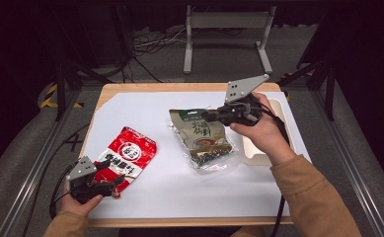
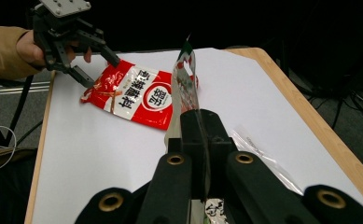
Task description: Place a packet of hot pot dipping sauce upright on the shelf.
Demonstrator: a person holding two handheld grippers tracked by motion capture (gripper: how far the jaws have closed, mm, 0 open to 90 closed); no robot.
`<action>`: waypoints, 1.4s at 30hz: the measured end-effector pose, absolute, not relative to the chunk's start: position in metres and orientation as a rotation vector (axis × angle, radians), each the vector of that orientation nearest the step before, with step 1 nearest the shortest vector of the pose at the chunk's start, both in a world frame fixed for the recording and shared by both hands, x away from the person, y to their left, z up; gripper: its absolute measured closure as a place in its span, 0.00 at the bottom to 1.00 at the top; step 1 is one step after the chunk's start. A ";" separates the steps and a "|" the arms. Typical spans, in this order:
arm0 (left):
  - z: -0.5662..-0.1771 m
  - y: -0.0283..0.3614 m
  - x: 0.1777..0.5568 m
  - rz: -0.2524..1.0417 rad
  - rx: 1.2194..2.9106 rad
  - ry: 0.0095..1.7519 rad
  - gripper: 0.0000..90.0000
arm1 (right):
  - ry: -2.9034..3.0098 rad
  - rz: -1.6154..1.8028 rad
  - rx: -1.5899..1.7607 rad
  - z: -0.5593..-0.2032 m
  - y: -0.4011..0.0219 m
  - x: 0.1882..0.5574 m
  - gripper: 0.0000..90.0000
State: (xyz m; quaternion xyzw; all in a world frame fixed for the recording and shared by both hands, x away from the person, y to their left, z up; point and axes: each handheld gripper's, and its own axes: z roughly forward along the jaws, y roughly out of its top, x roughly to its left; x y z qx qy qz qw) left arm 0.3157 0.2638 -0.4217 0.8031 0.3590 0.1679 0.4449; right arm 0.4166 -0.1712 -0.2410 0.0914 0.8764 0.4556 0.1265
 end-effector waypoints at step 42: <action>-0.425 0.267 0.314 0.421 1.983 0.930 0.28 | 2.350 1.255 0.467 -0.210 -0.273 0.455 0.99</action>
